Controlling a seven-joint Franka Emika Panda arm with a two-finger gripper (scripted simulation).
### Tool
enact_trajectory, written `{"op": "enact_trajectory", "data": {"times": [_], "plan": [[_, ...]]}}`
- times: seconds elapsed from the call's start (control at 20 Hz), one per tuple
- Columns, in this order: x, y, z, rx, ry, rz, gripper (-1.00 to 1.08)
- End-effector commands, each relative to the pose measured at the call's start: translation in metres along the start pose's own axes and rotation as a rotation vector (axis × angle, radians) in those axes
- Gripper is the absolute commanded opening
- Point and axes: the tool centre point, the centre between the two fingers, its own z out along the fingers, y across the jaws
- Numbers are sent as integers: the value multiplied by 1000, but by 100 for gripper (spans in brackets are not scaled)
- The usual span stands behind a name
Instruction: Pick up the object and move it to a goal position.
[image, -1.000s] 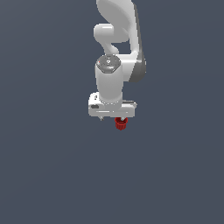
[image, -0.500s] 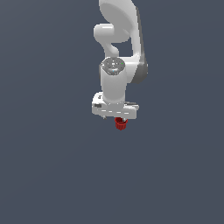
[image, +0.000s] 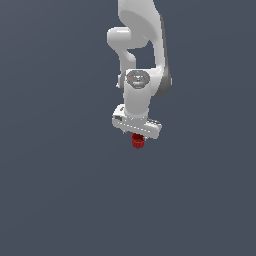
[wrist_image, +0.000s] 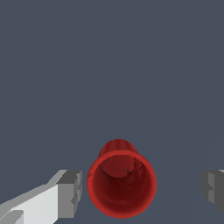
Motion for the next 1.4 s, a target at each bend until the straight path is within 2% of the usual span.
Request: {"op": "enact_trajectory", "data": {"times": [0.0, 0.6, 1.05, 1.35], "plan": [[-7, -3, 6, -2, 5, 55, 100], [-28, -9, 23, -6, 19, 219, 100], [-31, -10, 26, -7, 20, 235, 100], [-31, -9, 46, -7, 20, 237, 100]]}}
